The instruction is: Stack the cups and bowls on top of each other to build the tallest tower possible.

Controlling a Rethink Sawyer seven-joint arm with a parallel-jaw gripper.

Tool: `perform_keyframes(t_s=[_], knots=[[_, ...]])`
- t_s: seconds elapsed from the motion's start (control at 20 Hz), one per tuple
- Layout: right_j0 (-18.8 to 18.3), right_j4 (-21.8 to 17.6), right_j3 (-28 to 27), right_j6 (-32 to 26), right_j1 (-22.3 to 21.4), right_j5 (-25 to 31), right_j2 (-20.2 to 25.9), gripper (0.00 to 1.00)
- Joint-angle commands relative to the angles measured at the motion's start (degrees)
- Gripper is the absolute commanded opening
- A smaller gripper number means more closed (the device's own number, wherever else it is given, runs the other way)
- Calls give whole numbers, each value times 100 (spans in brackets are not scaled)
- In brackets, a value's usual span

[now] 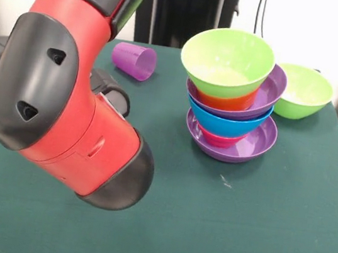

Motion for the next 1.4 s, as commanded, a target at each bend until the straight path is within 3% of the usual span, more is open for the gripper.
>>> perform_keyframes(t_s=[0.05,0.3,0.45,0.65,0.7,0.9,1.05,1.3,1.4], knots=[[11,166,-7,-1306,-263,42,-655,100],[55,722,-29,-1468,-385,135,-1090,100],[96,1121,22,-1439,-389,597,-1435,100],[148,1371,89,-1371,-388,1226,-1573,100],[158,1386,113,-1142,-397,1537,-1586,100],[77,1815,165,-529,-331,1864,-1788,100],[-19,2817,472,1461,-83,2011,-1735,100],[66,2545,773,1462,-54,1999,-1487,100],[13,2655,765,1390,-3,1729,-1485,100]])
